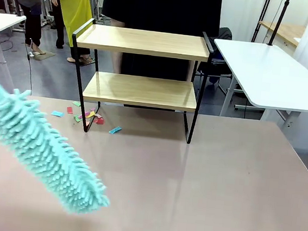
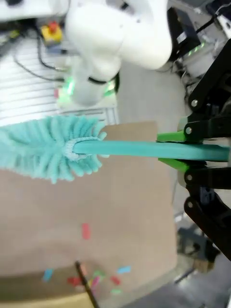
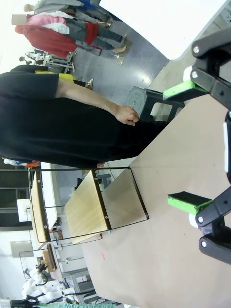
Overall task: Clean the shelf.
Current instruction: Clean the specific section of the Shelf indicated by the human with the Duster, then hand the Duster back to the human.
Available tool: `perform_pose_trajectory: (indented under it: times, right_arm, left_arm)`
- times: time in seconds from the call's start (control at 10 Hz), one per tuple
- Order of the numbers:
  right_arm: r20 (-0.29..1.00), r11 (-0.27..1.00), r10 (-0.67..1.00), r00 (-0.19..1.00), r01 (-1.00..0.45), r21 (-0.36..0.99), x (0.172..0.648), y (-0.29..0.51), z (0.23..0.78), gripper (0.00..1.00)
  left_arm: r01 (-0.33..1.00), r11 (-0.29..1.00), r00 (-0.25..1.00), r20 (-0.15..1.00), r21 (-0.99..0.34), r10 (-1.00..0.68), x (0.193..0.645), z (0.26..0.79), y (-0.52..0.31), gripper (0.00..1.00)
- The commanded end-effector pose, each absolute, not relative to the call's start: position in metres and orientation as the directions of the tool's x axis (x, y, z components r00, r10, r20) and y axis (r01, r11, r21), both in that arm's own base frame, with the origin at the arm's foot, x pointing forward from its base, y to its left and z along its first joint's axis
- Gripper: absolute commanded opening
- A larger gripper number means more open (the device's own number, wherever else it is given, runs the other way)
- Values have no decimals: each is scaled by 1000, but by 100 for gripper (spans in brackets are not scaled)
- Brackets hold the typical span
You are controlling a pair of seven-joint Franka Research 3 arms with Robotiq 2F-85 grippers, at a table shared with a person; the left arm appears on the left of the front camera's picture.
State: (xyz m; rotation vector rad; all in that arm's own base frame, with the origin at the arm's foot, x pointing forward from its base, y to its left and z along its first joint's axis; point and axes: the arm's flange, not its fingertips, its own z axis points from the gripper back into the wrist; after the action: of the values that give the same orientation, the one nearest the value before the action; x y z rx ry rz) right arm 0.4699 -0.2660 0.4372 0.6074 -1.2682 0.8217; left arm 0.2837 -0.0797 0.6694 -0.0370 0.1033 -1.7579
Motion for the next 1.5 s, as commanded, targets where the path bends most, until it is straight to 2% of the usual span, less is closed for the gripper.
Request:
perform_pose_trajectory:
  times: [0.0,0.2,0.3,0.4,1.4]
  right_arm:
    - [977,582,197,82,-811,-49,470,-264,440,100]
    - [977,582,197,82,-811,-49,470,-264,440,100]
    - [977,582,197,82,-811,-49,470,-264,440,100]
    - [977,582,197,82,-811,-49,470,-264,440,100]
    - [977,582,197,82,-811,-49,470,-264,440,100]
  left_arm:
    - [984,-114,-126,-81,-140,-989,294,661,-58,13]
    - [987,-38,-56,-111,-158,-992,305,644,-40,13]
    - [992,20,-1,-170,-122,-985,307,639,-37,13]
    - [985,-70,-86,-101,-157,-991,303,648,-43,13]
    - [985,-70,-86,-101,-157,-991,303,648,-43,13]
